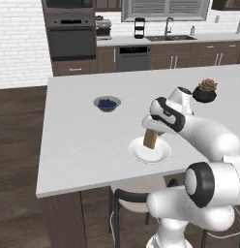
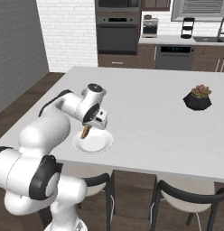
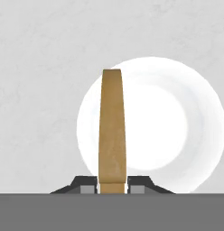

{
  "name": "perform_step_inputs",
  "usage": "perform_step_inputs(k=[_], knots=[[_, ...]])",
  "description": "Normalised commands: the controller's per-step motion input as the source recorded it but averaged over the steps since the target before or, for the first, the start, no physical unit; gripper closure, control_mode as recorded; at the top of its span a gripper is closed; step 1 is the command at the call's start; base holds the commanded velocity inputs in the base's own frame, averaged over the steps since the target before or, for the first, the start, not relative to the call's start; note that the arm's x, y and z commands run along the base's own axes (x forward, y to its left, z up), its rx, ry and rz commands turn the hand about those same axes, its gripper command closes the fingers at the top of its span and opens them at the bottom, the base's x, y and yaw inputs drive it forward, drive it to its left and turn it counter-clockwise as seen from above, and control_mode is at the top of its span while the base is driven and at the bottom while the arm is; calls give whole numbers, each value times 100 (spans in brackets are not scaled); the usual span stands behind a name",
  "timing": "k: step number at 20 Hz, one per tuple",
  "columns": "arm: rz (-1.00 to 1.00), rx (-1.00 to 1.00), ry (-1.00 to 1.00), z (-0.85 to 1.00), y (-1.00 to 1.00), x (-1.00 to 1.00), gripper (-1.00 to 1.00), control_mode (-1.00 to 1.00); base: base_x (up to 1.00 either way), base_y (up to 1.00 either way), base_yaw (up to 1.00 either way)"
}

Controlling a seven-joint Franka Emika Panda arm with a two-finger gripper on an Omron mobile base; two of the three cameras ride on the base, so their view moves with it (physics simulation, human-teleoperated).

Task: Start the toaster. Once the lever pops up, take the bread to the plate on the dining counter.

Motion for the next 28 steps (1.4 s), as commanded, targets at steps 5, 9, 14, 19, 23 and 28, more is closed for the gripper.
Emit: perform_step_inputs(k=[5, 9, 14, 19, 23, 28], knots=[[0, 0, 1, -45, -5, 33, 100, -100, 0, 0, 0], [0, 0, 1, -15, 0, 24, 100, -100, 0, 0, 0], [0, 0, 0, -10, 0, 5, 100, -100, 0, 0, 0], [0, 0, 0, 0, 1, 0, 100, -100, 0, 0, 0], [0, 0, 0, 0, 15, -2, 100, -100, 0, 0, 0], [0, 0, 0, 0, 30, -5, 100, -100, 0, 0, 0]])
